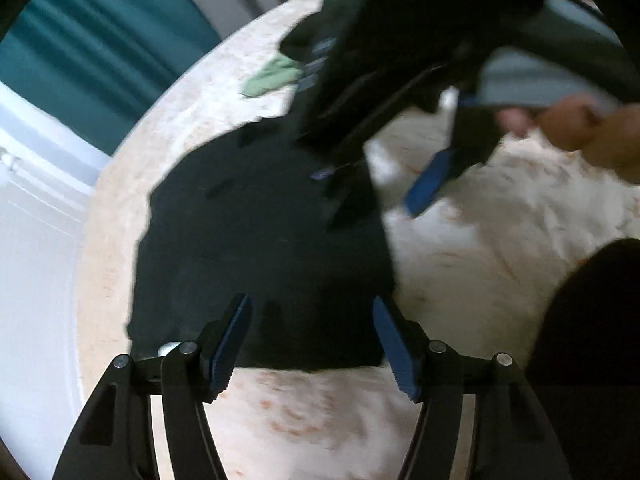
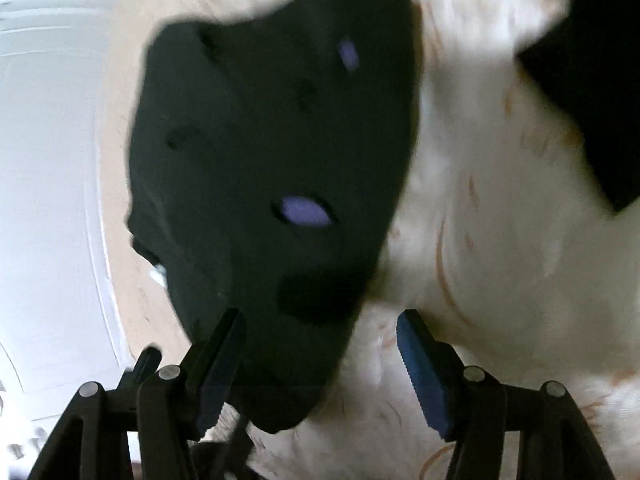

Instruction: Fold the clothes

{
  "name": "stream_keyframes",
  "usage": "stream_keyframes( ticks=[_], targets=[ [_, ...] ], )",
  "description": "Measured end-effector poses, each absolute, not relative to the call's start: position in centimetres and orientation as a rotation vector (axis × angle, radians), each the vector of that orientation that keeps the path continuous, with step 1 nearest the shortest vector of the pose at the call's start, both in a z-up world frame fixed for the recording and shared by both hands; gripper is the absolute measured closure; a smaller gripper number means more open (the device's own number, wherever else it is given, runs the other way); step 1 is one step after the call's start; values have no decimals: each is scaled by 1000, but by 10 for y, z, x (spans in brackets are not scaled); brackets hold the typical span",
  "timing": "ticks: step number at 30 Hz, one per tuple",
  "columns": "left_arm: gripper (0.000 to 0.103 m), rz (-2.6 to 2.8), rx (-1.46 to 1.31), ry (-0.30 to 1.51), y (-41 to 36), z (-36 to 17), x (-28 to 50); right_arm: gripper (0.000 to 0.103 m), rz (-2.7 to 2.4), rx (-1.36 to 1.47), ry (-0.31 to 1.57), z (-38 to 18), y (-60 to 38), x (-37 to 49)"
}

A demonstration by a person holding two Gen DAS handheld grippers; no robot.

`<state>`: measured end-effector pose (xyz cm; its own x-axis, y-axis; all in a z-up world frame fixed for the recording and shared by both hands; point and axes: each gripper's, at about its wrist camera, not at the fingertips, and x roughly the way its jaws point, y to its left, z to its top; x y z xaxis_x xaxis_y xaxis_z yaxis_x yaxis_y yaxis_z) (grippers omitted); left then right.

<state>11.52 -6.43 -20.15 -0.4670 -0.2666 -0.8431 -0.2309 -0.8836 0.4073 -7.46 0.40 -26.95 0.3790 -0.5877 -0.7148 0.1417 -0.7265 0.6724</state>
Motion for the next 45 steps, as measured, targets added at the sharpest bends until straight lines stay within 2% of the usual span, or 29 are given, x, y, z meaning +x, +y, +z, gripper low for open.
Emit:
stream_keyframes(
  ticks=[2,3,4,5,14,23,25,26,27,30,32,33,34,40,42,45],
  targets=[
    [38,-2557,1618,-752,-62,-207,115,39,-1363,1959,-453,-273,-1,-76],
    [37,-2555,1604,-761,-62,-209,116,63,-1345,1952,-487,-274,-4,-77],
    [37,-2554,1589,-770,-62,-211,116,93,-1327,1944,-521,-276,-6,-78],
    [38,-2559,1561,-780,-63,-210,117,96,-1314,1939,-554,-275,-8,-81],
    [32,-2529,1332,-1099,-45,-220,113,96,-1318,1810,-583,-226,-31,-99],
    [32,-2342,1120,-1227,-39,-245,95,96,-1269,1807,-618,-216,-56,-115],
    [43,-2333,1122,-1231,-40,-247,87,96,-1271,1808,-609,-215,-60,-117],
    [68,-2339,1137,-1215,-41,-247,84,96,-1276,1809,-603,-215,-62,-119],
    [80,-2341,1160,-1178,-45,-244,80,96,-1283,1811,-594,-215,-62,-120],
    [84,-2337,1189,-1111,-56,-234,77,93,-1316,1810,-545,-215,-63,-122],
    [84,-2306,1150,-1099,-63,-229,76,81,-1345,1804,-512,-216,-60,-124],
    [84,-2292,1131,-1086,-67,-226,75,52,-1365,1804,-502,-216,-57,-126],
    [84,-2284,1126,-1071,-70,-223,74,32,-1406,1814,-489,-217,-55,-126],
    [84,-2263,1115,-1071,-73,-214,66,29,-1487,1854,-587,-229,-34,-149],
    [84,-2263,1125,-1050,-76,-212,60,29,-1520,1847,-632,-219,19,-136],
    [84,-2256,1132,-1031,-81,-210,55,29,-1557,1862,-692,-220,26,-165]
  ],
)
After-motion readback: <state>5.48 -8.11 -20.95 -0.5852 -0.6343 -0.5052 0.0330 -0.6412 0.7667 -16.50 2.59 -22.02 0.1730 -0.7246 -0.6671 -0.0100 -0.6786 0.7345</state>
